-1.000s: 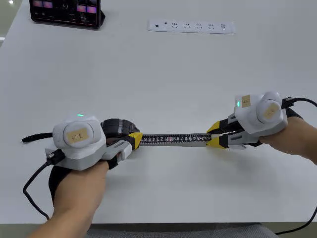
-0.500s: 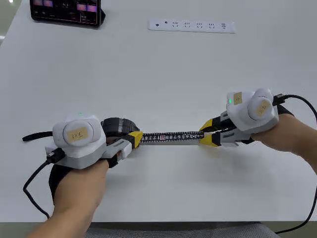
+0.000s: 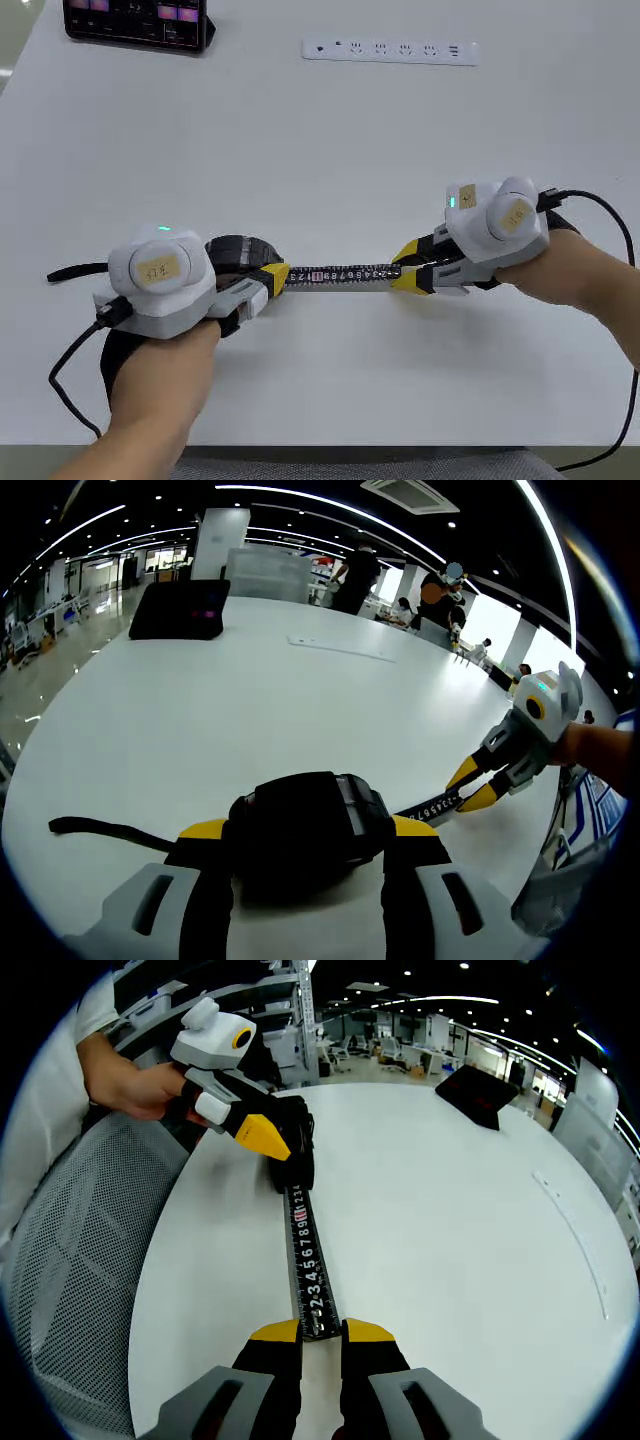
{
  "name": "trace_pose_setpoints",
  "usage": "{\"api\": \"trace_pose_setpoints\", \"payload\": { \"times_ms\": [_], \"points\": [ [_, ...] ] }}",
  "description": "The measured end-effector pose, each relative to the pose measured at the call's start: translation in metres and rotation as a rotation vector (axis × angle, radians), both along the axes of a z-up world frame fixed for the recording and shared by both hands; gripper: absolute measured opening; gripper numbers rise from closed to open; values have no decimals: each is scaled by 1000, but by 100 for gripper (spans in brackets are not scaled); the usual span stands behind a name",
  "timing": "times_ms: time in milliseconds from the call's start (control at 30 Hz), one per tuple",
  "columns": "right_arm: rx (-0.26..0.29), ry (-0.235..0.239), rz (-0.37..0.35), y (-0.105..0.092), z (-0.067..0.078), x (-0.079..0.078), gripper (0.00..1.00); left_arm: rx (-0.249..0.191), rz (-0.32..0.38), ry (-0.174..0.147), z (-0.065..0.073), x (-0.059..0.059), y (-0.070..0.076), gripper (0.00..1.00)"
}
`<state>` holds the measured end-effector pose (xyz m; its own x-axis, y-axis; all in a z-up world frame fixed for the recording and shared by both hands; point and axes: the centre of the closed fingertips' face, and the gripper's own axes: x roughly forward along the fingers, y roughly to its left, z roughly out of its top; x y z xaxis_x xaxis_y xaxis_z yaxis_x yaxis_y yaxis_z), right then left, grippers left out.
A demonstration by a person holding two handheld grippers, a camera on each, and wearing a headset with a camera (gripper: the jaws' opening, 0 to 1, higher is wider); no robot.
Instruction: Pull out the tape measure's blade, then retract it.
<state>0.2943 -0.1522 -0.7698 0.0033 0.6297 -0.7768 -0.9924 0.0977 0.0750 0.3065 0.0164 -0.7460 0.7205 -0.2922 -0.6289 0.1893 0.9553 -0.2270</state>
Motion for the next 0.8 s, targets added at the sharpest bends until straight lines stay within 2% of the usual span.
{"api": "trace_pose_setpoints", "payload": {
  "times_ms": [800],
  "points": [
    [31, 19, -4, 25, -2, 0, 11, -4, -1, -2, 0, 0, -1, 56]
  ]
}}
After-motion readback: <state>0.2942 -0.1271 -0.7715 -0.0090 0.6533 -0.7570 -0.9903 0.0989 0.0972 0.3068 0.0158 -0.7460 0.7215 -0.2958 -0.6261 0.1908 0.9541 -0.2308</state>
